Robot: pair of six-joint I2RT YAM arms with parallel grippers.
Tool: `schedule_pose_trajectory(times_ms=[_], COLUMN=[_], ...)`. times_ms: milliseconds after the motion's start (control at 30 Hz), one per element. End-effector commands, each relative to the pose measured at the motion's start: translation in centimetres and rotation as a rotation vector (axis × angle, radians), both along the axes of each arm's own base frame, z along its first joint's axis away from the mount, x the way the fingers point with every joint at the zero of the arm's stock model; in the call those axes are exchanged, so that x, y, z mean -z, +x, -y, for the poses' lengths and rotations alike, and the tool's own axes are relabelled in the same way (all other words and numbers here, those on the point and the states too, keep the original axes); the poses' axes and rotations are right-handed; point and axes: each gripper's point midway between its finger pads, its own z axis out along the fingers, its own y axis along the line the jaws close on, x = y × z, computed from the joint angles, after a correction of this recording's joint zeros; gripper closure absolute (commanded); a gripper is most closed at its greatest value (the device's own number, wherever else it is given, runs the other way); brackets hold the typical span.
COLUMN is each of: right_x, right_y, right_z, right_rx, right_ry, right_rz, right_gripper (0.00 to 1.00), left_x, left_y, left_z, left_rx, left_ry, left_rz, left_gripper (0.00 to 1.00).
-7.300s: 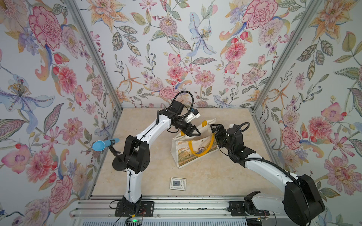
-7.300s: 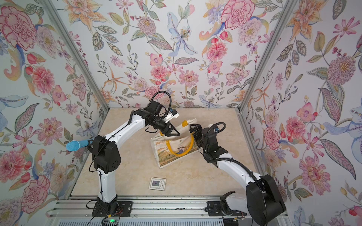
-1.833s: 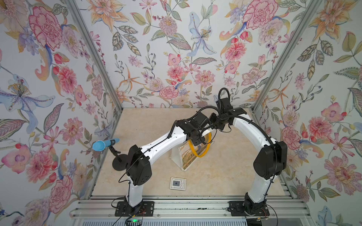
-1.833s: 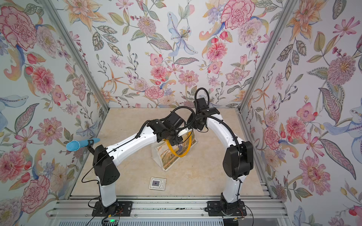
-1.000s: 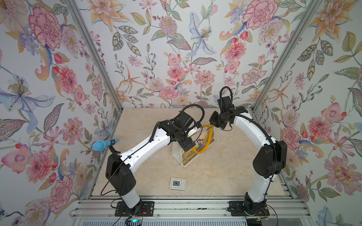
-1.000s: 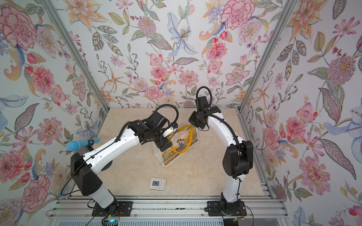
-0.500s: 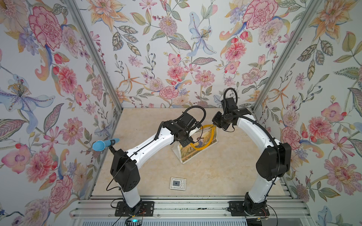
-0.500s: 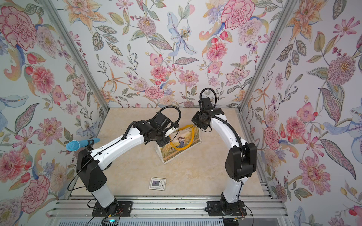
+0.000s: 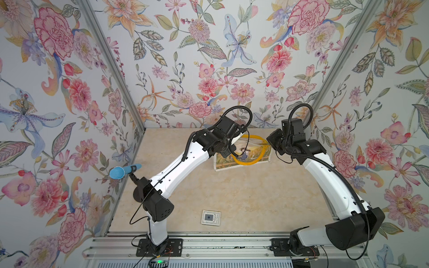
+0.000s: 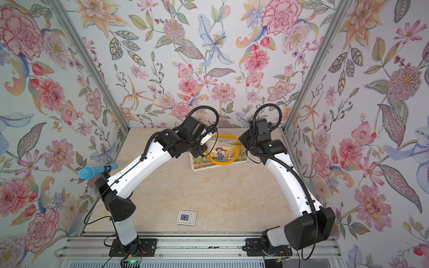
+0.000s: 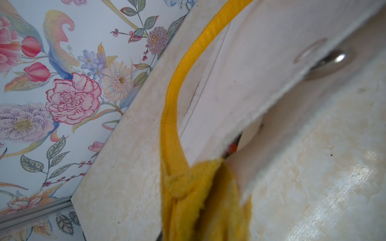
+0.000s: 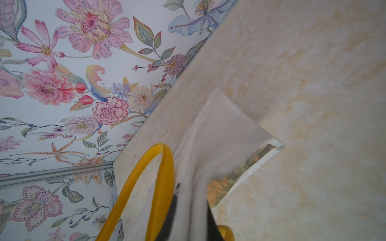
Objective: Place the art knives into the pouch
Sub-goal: Close the pouch at the center of the board, then reset both arms
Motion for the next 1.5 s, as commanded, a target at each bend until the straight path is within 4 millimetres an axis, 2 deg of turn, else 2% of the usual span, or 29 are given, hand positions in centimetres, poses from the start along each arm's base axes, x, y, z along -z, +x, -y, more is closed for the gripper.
schedule_pose_trajectory(times_ms=[0,33,67,133,167,267,500,567,667,733,767,867,1033,1167,1267,1333,1400,1467], right_x=[2.5,4.5,5.1,4.5,4.3,4.7,8.5,9.4,10.1,9.9,9.6,8.0,4.4,1.3,-2.1,-4.5,-6.4,-7.4], right_y=[-0.8,-1.3,-1.6,-2.1,-2.3,-2.7,-2.9,-2.7,-2.5,-2.6,-2.5,-2.3,-1.5,-0.9,-0.7,-0.8,-0.9,-1.1], right_z=[0.7,0.2,-0.3,-1.0,-1.2,-1.4,-1.8,-2.3,-3.0,-3.3,-3.3,-3.0,-2.1,-1.5,0.4,2.2,4.1,6.3], right_rx=[0.027,0.020,0.015,0.019,0.022,0.033,0.055,0.049,0.041,0.045,0.047,0.058,0.055,0.045,0.069,0.088,0.115,0.143], right_ry=[0.041,0.100,0.111,0.094,0.116,0.155,0.190,0.206,0.221,0.226,0.226,0.218,0.174,0.106,-0.035,-0.174,-0.325,-0.484], right_rz=[-0.076,-0.142,-0.151,-0.129,-0.129,-0.149,-0.212,-0.226,-0.241,-0.232,-0.219,-0.155,-0.038,0.048,0.141,0.199,0.246,0.255], right_gripper=[1.00,1.00,1.00,1.00,1.00,1.00,1.00,1.00,0.97,0.82,0.77,0.49,0.00,0.00,0.00,0.00,0.00,0.00], left_x=[2.0,3.0,2.8,1.6,1.0,1.9,8.8,9.5,9.4,9.0,8.7,7.4,3.5,-1.5,-6.4,-9.6,-9.9,-9.0], left_y=[1.5,0.9,0.4,-0.6,-0.6,-0.4,-0.4,-0.2,0.0,0.2,0.3,0.4,0.1,-0.1,0.4,0.8,1.6,1.9], left_z=[-1.1,-1.0,-0.7,0.3,0.1,-0.8,-2.2,-2.6,-2.7,-2.7,-2.6,-2.1,-1.3,-2.0,-4.5,-8.3,-13.2,-18.3], left_rx=[-0.062,-0.061,-0.061,-0.019,-0.024,-0.039,-0.081,-0.100,-0.109,-0.113,-0.115,-0.111,-0.075,-0.074,-0.128,-0.212,-0.339,-0.459], left_ry=[-0.005,0.030,0.027,-0.051,-0.069,-0.035,0.028,0.030,0.028,0.022,0.018,-0.023,-0.112,-0.197,-0.308,-0.403,-0.441,-0.459], left_rz=[-0.018,-0.060,-0.073,-0.069,-0.048,-0.042,-0.134,-0.146,-0.134,-0.119,-0.116,-0.103,-0.085,-0.029,0.079,0.188,0.289,0.400], left_gripper=[1.00,1.00,1.00,1.00,1.00,1.00,1.00,0.90,0.68,0.43,0.35,0.03,0.00,0.00,0.00,0.00,0.00,0.00])
